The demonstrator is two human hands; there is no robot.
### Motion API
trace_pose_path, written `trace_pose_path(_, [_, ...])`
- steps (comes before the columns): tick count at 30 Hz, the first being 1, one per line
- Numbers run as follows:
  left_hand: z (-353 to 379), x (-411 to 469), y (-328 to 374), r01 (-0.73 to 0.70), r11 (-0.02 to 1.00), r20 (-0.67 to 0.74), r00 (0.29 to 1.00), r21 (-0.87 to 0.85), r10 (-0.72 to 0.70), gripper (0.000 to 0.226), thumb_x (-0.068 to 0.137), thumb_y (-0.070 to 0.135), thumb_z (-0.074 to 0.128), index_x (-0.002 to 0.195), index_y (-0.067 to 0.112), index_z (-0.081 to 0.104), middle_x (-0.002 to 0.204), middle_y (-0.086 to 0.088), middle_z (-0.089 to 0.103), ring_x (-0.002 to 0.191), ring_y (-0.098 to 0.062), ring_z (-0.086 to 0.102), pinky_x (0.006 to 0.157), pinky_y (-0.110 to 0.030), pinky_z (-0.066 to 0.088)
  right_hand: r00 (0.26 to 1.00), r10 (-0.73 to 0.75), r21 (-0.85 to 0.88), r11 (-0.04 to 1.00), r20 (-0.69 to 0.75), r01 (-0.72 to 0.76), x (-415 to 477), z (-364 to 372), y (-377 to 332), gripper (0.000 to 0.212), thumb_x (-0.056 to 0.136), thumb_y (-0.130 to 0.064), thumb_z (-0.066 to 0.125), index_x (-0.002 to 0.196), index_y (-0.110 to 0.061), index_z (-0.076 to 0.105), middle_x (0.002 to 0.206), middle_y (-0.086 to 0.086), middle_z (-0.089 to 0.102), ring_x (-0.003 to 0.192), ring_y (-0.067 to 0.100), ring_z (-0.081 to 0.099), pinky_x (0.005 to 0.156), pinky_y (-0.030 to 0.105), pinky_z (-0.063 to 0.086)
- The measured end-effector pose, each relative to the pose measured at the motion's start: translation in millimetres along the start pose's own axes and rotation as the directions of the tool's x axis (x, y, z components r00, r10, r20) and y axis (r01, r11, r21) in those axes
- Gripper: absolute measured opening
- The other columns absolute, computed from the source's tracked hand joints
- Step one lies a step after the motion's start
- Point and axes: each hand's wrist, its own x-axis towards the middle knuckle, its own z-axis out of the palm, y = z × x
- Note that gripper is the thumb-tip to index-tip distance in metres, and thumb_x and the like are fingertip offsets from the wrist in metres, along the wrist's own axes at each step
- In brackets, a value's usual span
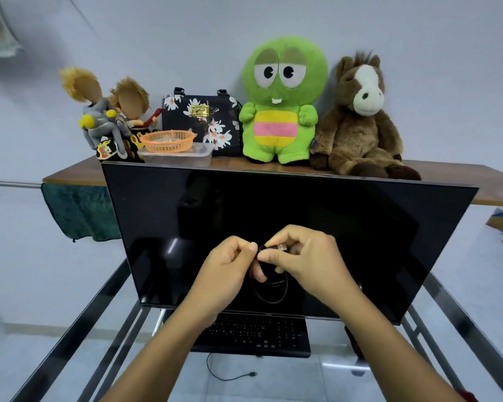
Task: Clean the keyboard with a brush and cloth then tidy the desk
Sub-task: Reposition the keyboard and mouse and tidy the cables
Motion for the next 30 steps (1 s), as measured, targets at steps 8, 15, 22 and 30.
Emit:
trace_pose_path(8, [31.6,13.9,-40.7,0.154,0.979,0.105,0.984,-0.131,-0.141,0.015,0.098,0.01,0.05,0.102,0.005,0.064,0.073,-0.001,0.062,0.072,-0.013,0.061,0.078,-0.029,0.055,0.95,0.312,0.383,0.877,0.006,-0.291,-17.7,-8.1,59.5,0.013,0.081,-0.015,0.074,0.094,-0.011,0.074,0.073,0.012,0.072,0.065,0.018,0.066,0.071,0.031,0.053])
trace_pose_path(15, [98.6,25.6,-92.7,0.323,0.94,0.079,0.945,-0.109,-0.316,0.021,0.1,0.008,0.043,0.095,0.009,0.064,0.066,0.001,0.055,0.055,-0.009,0.049,0.063,-0.032,0.045,0.863,0.484,0.387,0.776,0.144,-0.499,-56.8,-8.8,123.0,0.019,0.087,-0.009,0.069,0.105,-0.011,0.062,0.087,0.007,0.071,0.078,0.019,0.065,0.074,0.033,0.051])
trace_pose_path(22, [154.9,30.7,-169.2,0.404,0.907,0.184,0.889,0.122,-0.42,0.019,0.097,0.018,0.05,0.084,0.02,0.064,0.072,0.007,0.061,0.067,-0.013,0.053,0.066,-0.037,0.049,0.706,0.706,0.162,0.691,0.06,-0.705,-85.1,-30.5,198.8,0.018,0.086,-0.005,0.061,0.07,-0.012,0.065,0.071,-0.006,0.064,0.06,-0.001,0.055,0.052,0.008,0.038])
trace_pose_path(30, [213.7,47.4,-238.0,0.302,0.866,0.195,0.895,0.399,-0.402,0.016,0.093,0.01,0.057,0.097,0.021,0.068,0.08,0.005,0.067,0.074,-0.012,0.062,0.061,-0.012,0.042,0.554,0.831,0.086,0.556,-0.048,-0.827,-93.6,-31.8,290.3,0.023,0.085,-0.001,0.055,0.067,-0.013,0.065,0.063,0.001,0.061,0.055,0.012,0.052,0.047,0.021,0.043])
